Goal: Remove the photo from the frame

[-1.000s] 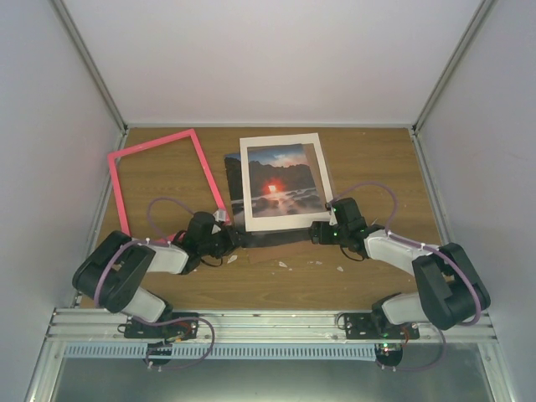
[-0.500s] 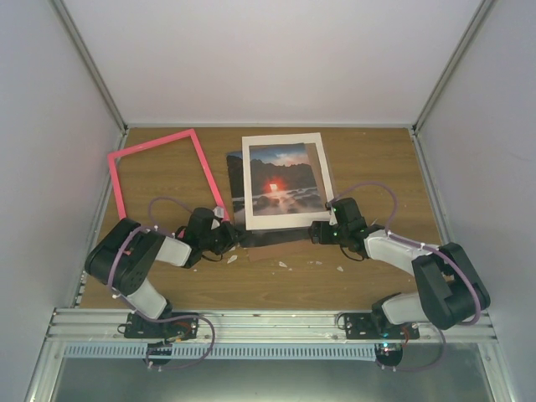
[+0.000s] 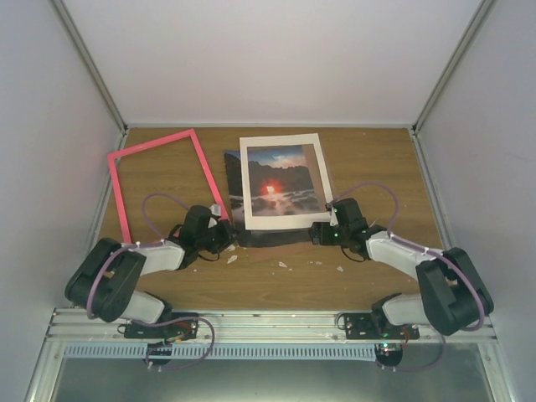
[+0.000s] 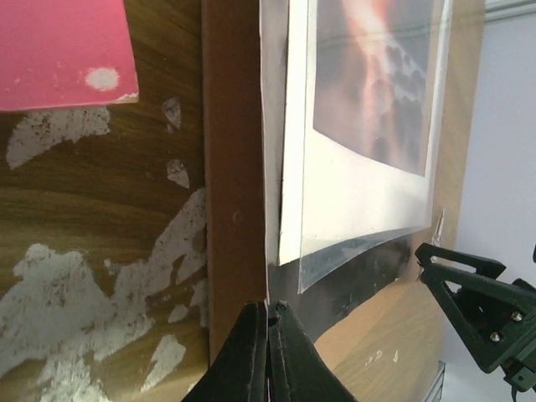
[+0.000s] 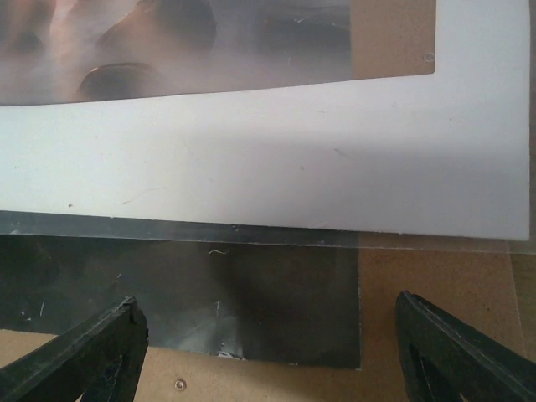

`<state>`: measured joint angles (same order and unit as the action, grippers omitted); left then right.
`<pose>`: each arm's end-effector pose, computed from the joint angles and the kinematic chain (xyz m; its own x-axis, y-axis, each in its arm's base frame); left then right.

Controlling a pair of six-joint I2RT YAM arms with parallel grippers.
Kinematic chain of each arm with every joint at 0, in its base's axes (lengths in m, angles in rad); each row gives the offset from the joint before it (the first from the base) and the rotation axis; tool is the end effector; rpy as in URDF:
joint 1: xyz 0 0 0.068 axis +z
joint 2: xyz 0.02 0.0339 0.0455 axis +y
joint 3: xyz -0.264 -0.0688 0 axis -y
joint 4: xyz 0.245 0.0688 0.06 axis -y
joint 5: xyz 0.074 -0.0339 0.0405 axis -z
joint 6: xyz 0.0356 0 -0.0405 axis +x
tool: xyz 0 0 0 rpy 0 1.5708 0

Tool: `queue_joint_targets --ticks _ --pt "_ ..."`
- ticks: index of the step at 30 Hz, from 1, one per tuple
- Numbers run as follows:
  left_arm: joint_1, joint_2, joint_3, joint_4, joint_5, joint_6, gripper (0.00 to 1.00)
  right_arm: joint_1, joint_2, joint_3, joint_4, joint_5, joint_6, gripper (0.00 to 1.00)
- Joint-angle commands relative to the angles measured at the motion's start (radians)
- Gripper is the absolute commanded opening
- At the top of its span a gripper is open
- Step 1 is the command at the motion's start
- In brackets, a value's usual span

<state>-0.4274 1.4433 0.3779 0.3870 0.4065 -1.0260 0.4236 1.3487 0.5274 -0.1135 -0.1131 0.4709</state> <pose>0.2131 -0.1125 0.1231 -0.8612 -0.4709 -0.1913 -0.1459 0.5895 -0.7945 0.2150 0.1013 0.1446 -0.8666 0.1038 -0.4881 -0.0857 0.9327 0.3504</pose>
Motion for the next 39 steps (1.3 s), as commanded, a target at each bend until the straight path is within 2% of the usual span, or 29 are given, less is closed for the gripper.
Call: queue_joint_targets --ticks 1,8,16,23,36,38,39 --pt "-0.013 -0.085 0.045 -0.147 -0.069 0.054 0.0 0.015 -0.054 0.0 -0.058 -0.014 -0.006 0.81" --pt "-0.021 -0.202 0.121 -0.371 -0.17 0.105 0.0 0.043 -0.089 0.031 -0.091 0.003 -0.012 0.86" --pt "-0.017 -0.336 0.242 -0.66 -0.31 0.193 0.03 0.058 -0.111 0.044 -0.097 0.005 -0.009 0.87" --pt "0.005 -0.428 0.334 -0.824 -0.392 0.256 0.06 0.065 -0.121 0.045 -0.1 0.002 -0.008 0.88" --pt "0.008 -0.518 0.649 -1.098 -0.607 0.404 0.08 0.066 -0.151 0.049 -0.111 -0.009 0.004 0.88" --pt "0.009 -0.525 0.659 -1.106 -0.62 0.42 0.14 0.066 -0.151 0.052 -0.112 -0.015 0.005 0.88" --pt "0.008 -0.526 0.652 -1.1 -0.617 0.428 0.24 0.067 -0.15 0.052 -0.113 -0.017 0.005 0.88"
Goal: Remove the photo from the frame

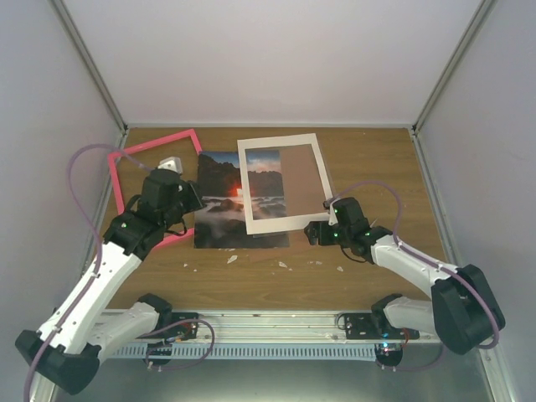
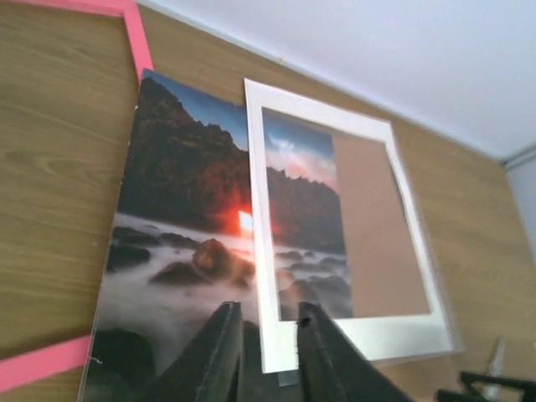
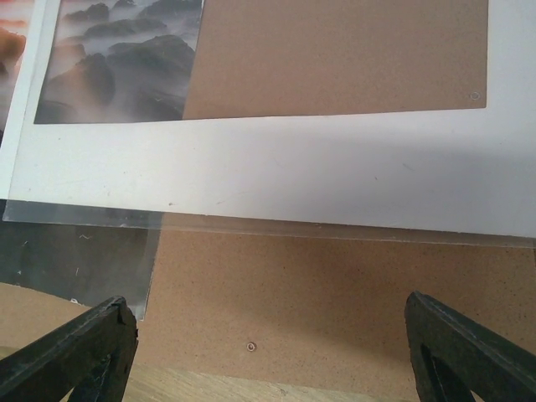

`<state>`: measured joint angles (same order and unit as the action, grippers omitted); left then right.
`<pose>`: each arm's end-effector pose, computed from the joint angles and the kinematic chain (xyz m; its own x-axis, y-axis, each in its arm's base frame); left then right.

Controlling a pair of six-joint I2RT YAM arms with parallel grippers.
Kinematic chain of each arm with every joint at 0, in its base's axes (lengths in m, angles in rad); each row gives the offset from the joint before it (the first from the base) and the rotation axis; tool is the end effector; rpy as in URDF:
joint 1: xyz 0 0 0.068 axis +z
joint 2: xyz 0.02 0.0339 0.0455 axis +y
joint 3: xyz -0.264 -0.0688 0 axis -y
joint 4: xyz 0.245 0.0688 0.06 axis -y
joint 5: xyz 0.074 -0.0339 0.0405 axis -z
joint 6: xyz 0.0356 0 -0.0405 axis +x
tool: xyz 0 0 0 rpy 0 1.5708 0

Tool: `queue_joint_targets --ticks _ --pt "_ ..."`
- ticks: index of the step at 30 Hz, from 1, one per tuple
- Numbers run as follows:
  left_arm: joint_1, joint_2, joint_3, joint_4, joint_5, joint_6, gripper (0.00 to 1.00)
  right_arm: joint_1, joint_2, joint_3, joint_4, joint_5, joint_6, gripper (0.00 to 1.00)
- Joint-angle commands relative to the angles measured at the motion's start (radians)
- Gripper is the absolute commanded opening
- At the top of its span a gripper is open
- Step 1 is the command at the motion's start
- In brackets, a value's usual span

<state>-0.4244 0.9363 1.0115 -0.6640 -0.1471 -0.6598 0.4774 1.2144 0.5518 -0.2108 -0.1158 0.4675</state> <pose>0.1791 -0.0752 0.3437 -0.5815 -0.4026 -0.7070 -0.0761 0.8921 -0.4454 0.2008 0.1085 0.1737 -0.8431 0.0678 -0.5334 -0.1594 0.9159 0.3685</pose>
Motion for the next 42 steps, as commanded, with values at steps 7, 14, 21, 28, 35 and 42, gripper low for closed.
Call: queue_joint_targets --ticks 7,14,21,28,35,42 --pt "0.161 0.046 -0.124 0.128 0.231 0.2 0.51 0.023 -0.015 0.023 -0.014 -0.017 0.002 0.88" --pt "0.494 0.264 -0.202 0.309 0.618 0.305 0.63 0.025 -0.01 0.014 0.004 -0.025 -0.018 0.88" --pt "0.651 0.565 -0.178 0.477 0.904 0.287 0.66 0.024 0.034 0.008 0.046 -0.048 -0.035 0.88" --pt "0.663 0.738 -0.158 0.575 1.016 0.247 0.65 0.024 0.064 0.005 0.067 -0.049 -0.053 0.89" --pt "0.652 0.848 -0.148 0.646 1.07 0.212 0.58 0.025 0.068 -0.001 0.074 -0.05 -0.055 0.89" --pt "0.599 0.929 -0.106 0.661 1.086 0.2 0.48 0.025 0.068 0.0 0.07 -0.047 -0.054 0.89"
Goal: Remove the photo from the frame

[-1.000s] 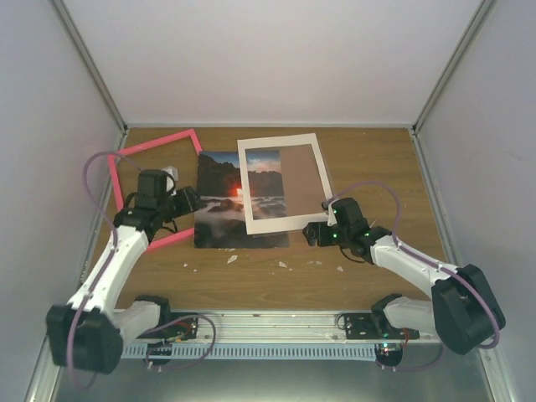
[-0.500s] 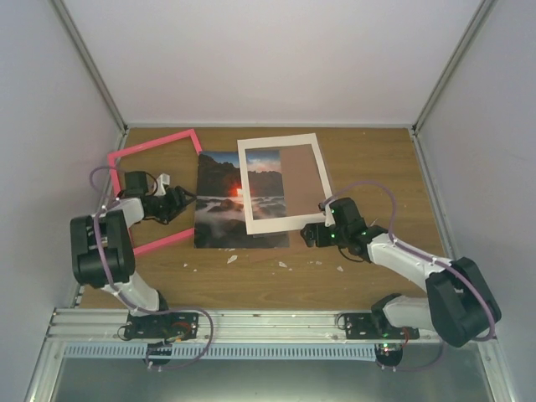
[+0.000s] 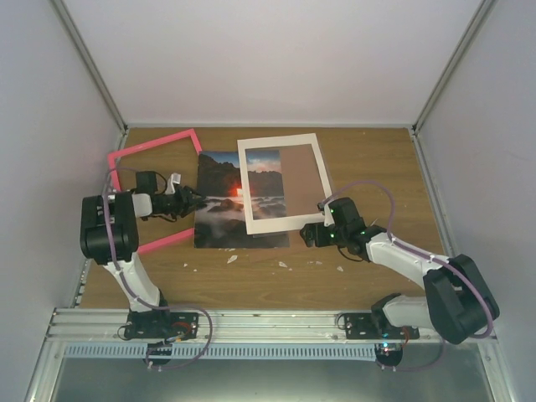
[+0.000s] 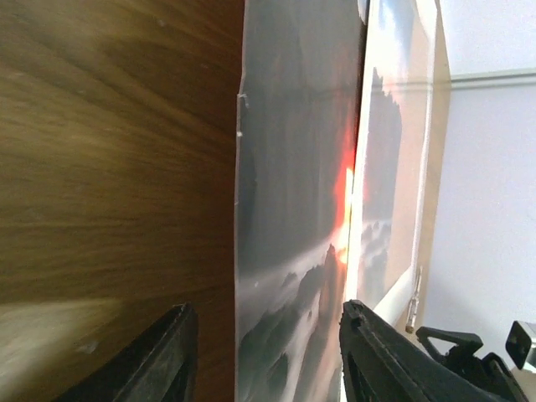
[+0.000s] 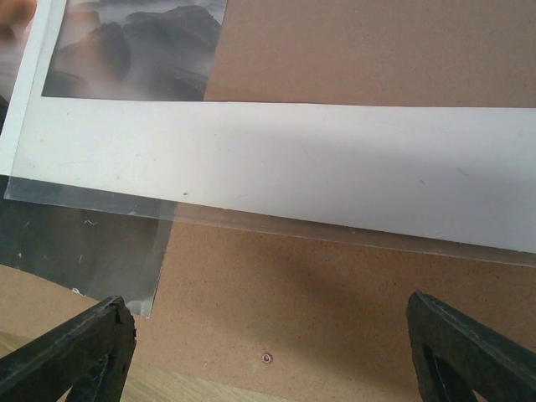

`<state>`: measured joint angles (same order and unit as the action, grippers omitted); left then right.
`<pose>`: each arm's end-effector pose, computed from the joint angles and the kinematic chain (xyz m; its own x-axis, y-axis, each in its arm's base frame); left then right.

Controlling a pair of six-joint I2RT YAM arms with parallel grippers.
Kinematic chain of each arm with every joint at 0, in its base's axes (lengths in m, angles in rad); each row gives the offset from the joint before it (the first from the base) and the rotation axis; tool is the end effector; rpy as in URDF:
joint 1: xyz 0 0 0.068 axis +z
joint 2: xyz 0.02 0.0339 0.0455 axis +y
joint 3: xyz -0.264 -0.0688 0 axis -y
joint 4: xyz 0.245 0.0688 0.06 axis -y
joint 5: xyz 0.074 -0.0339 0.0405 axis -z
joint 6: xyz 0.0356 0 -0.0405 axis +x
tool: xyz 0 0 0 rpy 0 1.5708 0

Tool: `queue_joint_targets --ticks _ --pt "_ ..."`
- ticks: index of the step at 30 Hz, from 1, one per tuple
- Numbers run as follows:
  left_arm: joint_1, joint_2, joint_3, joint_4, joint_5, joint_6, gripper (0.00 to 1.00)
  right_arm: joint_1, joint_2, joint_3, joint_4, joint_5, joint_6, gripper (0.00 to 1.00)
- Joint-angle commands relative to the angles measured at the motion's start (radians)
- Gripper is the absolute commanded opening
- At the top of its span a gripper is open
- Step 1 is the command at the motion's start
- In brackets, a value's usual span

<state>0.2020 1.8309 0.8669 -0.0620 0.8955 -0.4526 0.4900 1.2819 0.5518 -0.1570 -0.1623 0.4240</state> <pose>0.3257 0.0383 0.1193 -0.8719 -0.4576 -0.1741 -0.1228 0.5487 -0.8269 0.2058 0.1163 0.1633 -0.8516 0.0059 -0.5242 -0.2240 0.9000 0.3740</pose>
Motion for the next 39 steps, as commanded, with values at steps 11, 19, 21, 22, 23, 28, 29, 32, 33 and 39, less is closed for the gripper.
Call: queue_joint_targets --ticks 11,19,21,22,23,28,29,32,33,39 --pt "-0.059 0.07 0.05 0.113 0.056 -0.01 0.13 0.012 0.002 -0.005 0.016 0.004 -0.006 0.89" --pt "-0.059 -0.045 0.05 0.01 -0.027 0.047 0.0 0.013 -0.008 -0.006 0.01 0.003 -0.003 0.89" --pt "-0.059 -0.082 0.054 -0.02 -0.046 0.058 0.0 0.012 -0.013 -0.006 0.006 0.003 -0.001 0.89" --pt "-0.059 -0.103 0.058 -0.039 -0.056 0.065 0.0 0.012 -0.018 -0.006 0.004 0.004 -0.001 0.89" --pt "-0.059 -0.124 0.063 -0.058 -0.067 0.073 0.0 0.014 -0.021 -0.007 0.003 0.005 -0.001 0.89" --pt "-0.059 -0.226 0.123 -0.208 -0.158 0.132 0.0 0.012 -0.04 -0.007 -0.006 0.008 0.001 0.89" --pt "-0.059 -0.246 0.138 -0.239 -0.177 0.143 0.0 0.013 -0.043 -0.007 -0.007 0.008 0.002 0.89" --pt "-0.059 -0.312 0.187 -0.327 -0.23 0.171 0.0 0.014 -0.053 -0.008 -0.014 0.01 0.002 0.89" --pt "-0.059 -0.334 0.214 -0.355 -0.247 0.178 0.0 0.014 -0.057 -0.008 -0.018 0.012 0.002 0.89" --pt "-0.062 -0.429 0.348 -0.519 -0.295 0.205 0.0 0.013 -0.082 -0.007 -0.04 0.022 0.003 0.89"
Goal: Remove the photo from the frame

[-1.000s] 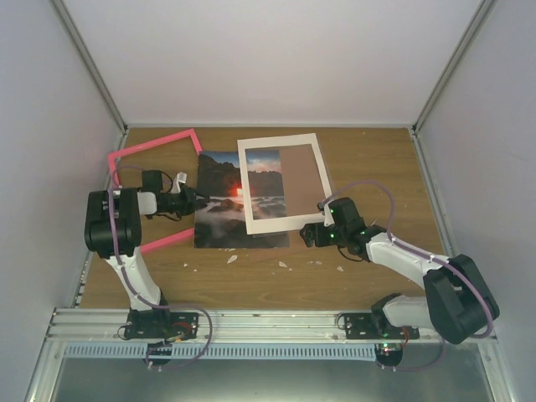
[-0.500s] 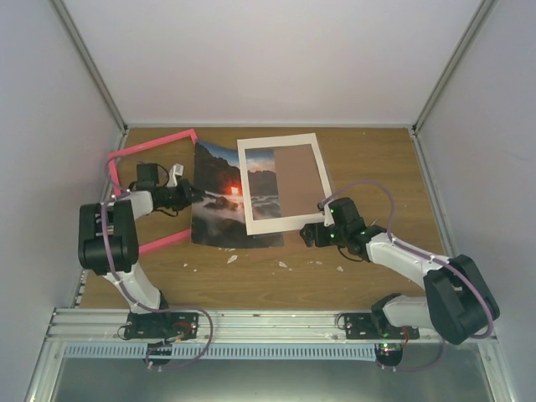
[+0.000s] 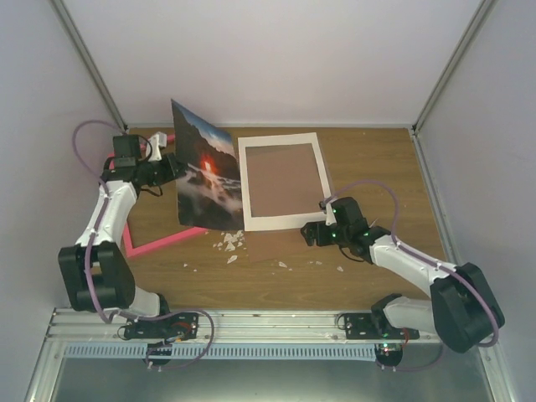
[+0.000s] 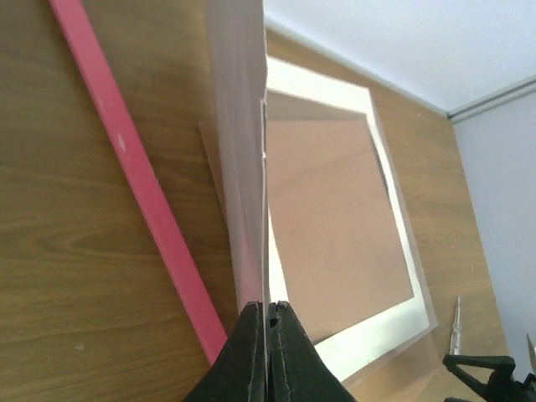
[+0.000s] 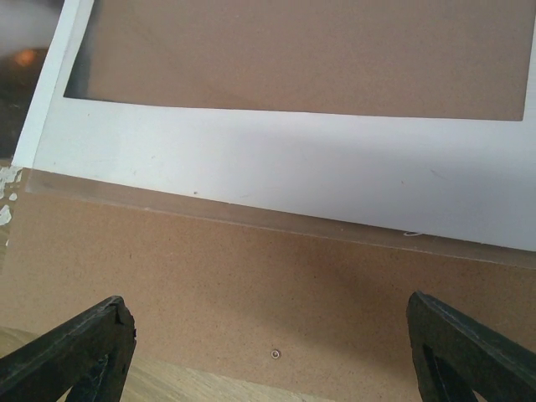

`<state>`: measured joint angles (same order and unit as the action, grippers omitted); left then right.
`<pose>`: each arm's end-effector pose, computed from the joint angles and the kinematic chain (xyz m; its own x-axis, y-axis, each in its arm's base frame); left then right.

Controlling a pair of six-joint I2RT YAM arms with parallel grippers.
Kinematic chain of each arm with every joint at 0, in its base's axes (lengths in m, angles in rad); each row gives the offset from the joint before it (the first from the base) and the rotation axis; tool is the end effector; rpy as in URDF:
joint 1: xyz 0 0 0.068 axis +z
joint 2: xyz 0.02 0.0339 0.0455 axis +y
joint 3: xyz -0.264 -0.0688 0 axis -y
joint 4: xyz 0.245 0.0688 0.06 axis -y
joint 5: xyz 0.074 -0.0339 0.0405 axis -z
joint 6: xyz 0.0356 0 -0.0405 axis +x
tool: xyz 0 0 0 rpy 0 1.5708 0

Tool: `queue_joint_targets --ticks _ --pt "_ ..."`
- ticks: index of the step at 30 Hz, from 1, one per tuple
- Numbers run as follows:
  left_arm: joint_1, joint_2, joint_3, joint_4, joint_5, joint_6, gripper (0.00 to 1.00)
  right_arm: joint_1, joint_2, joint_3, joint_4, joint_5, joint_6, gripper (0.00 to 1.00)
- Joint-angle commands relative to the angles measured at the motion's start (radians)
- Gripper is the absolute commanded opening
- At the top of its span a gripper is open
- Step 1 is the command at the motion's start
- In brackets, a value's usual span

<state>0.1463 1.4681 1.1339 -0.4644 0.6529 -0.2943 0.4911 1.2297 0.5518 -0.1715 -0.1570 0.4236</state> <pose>0.3152 0.0246 0.2792 -0.7663 -0.3458 -0.5415 0.0849 0.7809 -0.6189 0.2022 0.1144 0.1734 -0.8325 0.0152 -0.5538 -0.2355 0.8952 0.3785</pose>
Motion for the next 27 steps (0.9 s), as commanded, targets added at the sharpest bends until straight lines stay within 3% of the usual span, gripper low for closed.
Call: queue_joint_targets --ticks 1,9,13,21,27 --pt "-0.007 -0.08 0.102 -0.136 -0.055 0.049 0.0 0.012 -0.035 -0.008 -0.026 0.017 0.005 0.89" --pt "-0.022 -0.17 0.286 -0.285 -0.105 0.063 0.0 0.011 -0.07 -0.021 -0.029 0.032 0.018 0.9" --pt "-0.04 -0.204 0.341 -0.32 -0.089 0.059 0.0 0.012 -0.114 -0.018 -0.044 0.07 0.03 0.96" --pt "-0.137 -0.247 0.339 -0.258 0.007 -0.02 0.0 0.011 -0.243 -0.019 -0.088 0.155 0.057 1.0" --pt "-0.293 -0.224 0.298 -0.124 0.023 -0.127 0.0 0.011 -0.329 -0.026 -0.132 0.239 0.081 1.0"
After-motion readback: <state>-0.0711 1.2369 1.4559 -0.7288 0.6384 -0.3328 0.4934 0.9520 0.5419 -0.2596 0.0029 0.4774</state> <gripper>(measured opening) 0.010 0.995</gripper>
